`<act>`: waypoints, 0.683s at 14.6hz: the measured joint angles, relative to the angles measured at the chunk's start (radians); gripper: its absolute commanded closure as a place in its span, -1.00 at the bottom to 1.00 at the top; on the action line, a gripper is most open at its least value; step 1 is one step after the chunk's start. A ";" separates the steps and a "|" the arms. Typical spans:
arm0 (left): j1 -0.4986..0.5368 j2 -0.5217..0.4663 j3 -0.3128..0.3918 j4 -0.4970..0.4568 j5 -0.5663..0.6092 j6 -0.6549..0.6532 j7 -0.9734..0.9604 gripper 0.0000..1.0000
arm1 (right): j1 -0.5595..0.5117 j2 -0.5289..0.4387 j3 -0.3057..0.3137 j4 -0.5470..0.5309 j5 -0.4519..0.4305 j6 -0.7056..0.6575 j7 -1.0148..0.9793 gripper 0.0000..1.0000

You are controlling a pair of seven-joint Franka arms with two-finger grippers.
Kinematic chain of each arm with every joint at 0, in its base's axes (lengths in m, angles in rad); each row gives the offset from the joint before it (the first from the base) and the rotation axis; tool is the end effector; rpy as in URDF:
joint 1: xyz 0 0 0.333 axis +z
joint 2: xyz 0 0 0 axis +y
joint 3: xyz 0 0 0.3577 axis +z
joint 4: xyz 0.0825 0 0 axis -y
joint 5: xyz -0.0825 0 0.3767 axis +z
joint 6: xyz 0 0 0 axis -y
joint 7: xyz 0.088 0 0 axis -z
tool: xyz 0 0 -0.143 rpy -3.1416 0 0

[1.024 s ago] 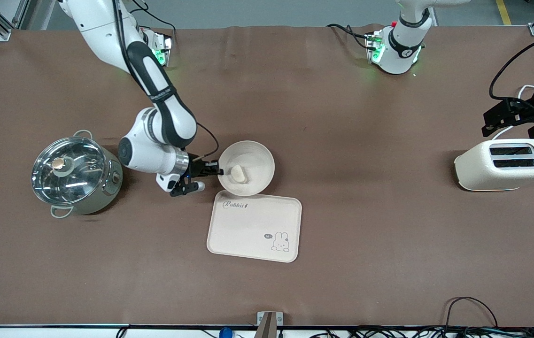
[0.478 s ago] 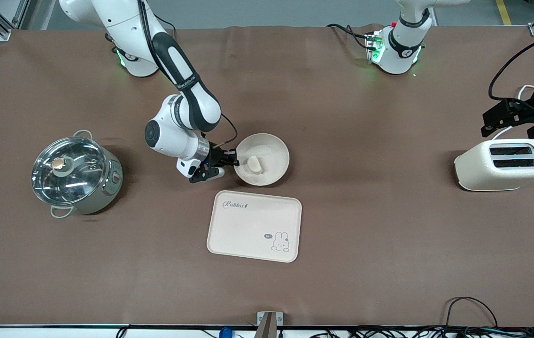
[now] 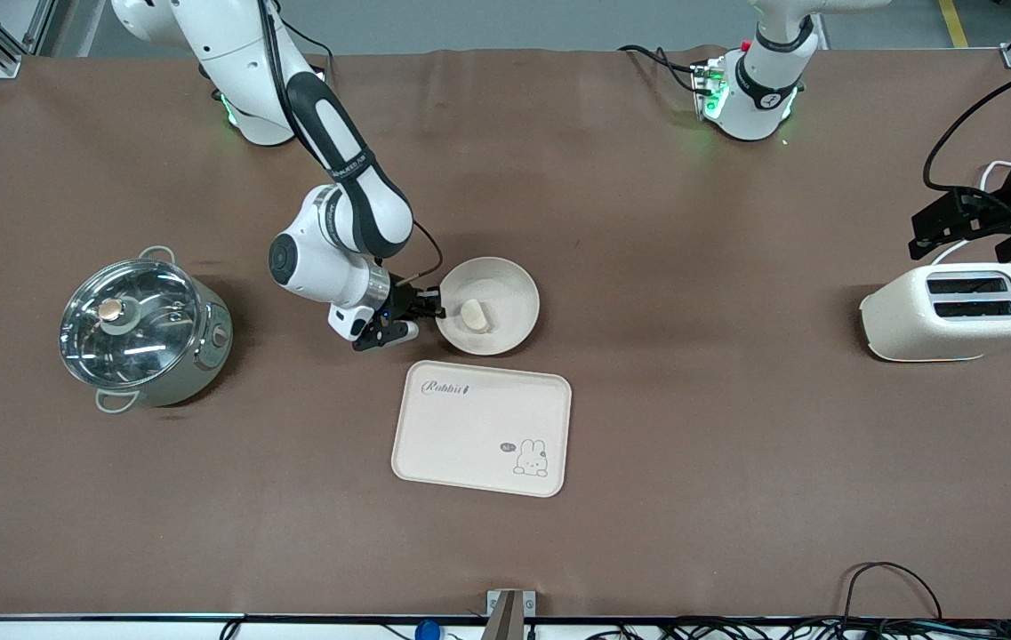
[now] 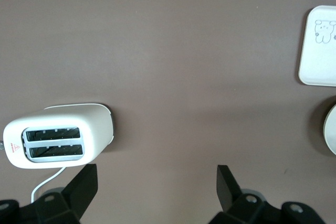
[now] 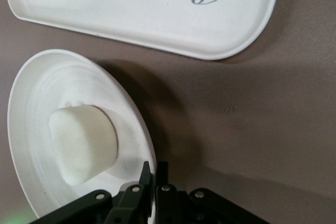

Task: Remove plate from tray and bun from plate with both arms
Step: 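Open the right gripper off the plate while the left gripper approaches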

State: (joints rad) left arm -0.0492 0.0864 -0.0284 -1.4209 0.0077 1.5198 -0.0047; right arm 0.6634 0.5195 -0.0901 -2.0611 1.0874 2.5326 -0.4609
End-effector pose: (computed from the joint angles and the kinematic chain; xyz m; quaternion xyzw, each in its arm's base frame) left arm 0.5720 -0.0425 0.6466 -0.9993 0.0362 -0.0064 0.0024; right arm 0.5034 0.3358 0.1840 -0.9620 -0.0567 0.0267 0.2657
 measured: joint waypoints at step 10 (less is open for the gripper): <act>-0.020 0.007 -0.129 -0.032 -0.037 -0.010 -0.318 -1.00 | 0.000 0.009 0.000 0.000 0.008 0.005 -0.002 0.43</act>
State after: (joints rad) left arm -0.0691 0.0935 -0.1575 -1.4528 -0.0292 1.5093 -0.3226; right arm 0.6634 0.5286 -0.0898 -2.0607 1.0951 2.5372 -0.4631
